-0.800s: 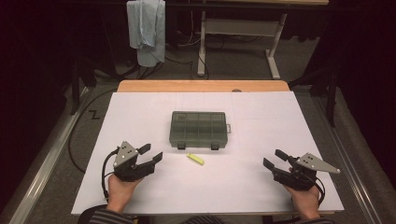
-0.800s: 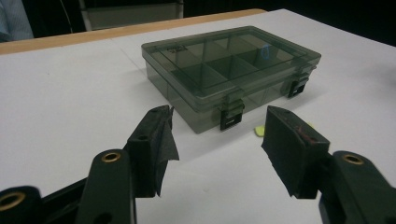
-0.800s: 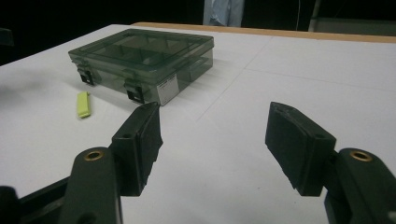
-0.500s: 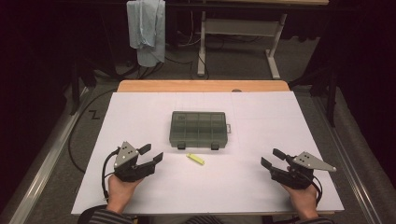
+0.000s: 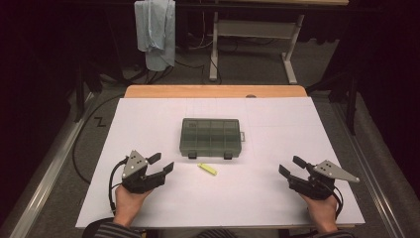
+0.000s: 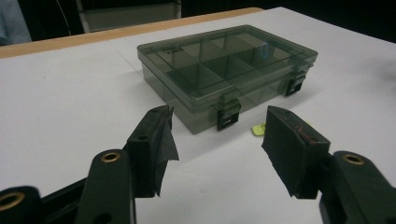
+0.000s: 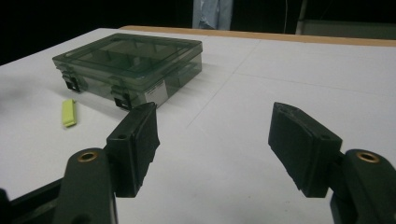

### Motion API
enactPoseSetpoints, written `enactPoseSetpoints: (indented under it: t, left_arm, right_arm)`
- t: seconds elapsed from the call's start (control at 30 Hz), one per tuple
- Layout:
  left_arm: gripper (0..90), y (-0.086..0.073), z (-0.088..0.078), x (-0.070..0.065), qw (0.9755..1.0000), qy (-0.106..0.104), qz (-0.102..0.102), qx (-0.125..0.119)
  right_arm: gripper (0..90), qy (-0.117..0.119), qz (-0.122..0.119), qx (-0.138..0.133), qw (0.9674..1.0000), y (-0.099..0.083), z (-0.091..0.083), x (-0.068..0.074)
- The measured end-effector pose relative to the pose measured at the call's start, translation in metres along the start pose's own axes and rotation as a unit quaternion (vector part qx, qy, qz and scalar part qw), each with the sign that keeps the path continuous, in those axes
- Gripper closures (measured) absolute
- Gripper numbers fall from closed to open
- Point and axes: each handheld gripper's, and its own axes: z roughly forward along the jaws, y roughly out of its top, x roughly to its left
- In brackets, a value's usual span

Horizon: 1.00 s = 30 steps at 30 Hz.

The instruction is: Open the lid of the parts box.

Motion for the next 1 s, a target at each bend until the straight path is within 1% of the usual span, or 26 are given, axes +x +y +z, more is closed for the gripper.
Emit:
enactPoseSetpoints:
  t: [0.07,0.1,0.17,0.2,0.23,0.33,0.37,0.43,0.47,0.6,0.63,0.73,0.8,0.83,1.0]
  left_arm:
    - [41.8,-0.001,0.001,-0.001,1.0000,-0.001,-0.001,-0.001]
    - [41.8,-0.001,0.002,-0.001,1.0000,-0.002,0.003,0.000]
    - [41.9,-0.002,0.003,-0.001,1.0000,-0.003,0.004,0.001]
    - [41.8,-0.002,0.004,-0.001,1.0000,-0.003,0.007,0.004]
    - [41.8,-0.003,0.005,-0.001,1.0000,-0.003,0.003,0.001]
    - [41.8,-0.004,0.008,-0.001,1.0000,-0.002,0.006,0.003]
    - [41.8,-0.004,0.008,0.000,0.9999,-0.003,0.010,0.006]
    - [41.8,-0.005,0.010,0.001,0.9999,-0.001,0.010,0.006]
    - [41.8,-0.005,0.011,0.001,1.0000,-0.001,0.007,0.006]
    - [41.9,-0.005,0.014,0.001,0.9999,-0.002,0.011,0.008]
    - [41.9,-0.005,0.015,0.001,0.9999,-0.003,0.008,0.006]
    - [42.0,-0.006,0.016,0.001,0.9999,-0.006,0.013,0.009]
    - [42.1,-0.006,0.017,0.001,0.9999,-0.006,0.013,0.009]
    - [42.1,-0.006,0.018,0.002,0.9999,-0.006,0.013,0.009]
    - [42.2,-0.006,0.021,0.003,0.9999,-0.005,0.010,0.007]
  right_arm:
    - [35.2,0.002,-0.001,-0.001,1.0000,0.000,0.001,0.001]
    - [35.5,0.007,-0.005,0.000,1.0000,0.001,0.002,0.002]
    - [37.3,0.009,-0.010,-0.005,0.9999,0.001,0.004,0.003]
    - [37.6,0.011,-0.010,-0.007,0.9999,0.002,0.004,0.004]
    - [37.8,0.013,-0.011,-0.009,0.9998,0.002,0.006,0.005]
    - [38.6,0.017,-0.019,-0.005,0.9997,0.004,0.009,0.007]
    - [38.7,0.018,-0.021,-0.006,0.9996,0.004,0.011,0.007]
    - [38.8,0.019,-0.025,-0.005,0.9995,0.004,0.012,0.009]
    - [38.8,0.020,-0.025,-0.004,0.9995,0.004,0.012,0.009]
    - [39.2,0.025,-0.026,-0.001,0.9994,0.004,0.015,0.010]
    - [39.5,0.025,-0.026,0.001,0.9994,0.004,0.016,0.011]
    - [40.1,0.028,-0.032,0.004,0.9991,0.005,0.018,0.012]
    - [40.3,0.028,-0.036,0.005,0.9989,0.005,0.019,0.012]
    - [40.8,0.028,-0.046,0.004,0.9985,0.006,0.020,0.013]
    - [41.6,0.031,-0.046,0.003,0.9985,0.007,0.023,0.012]
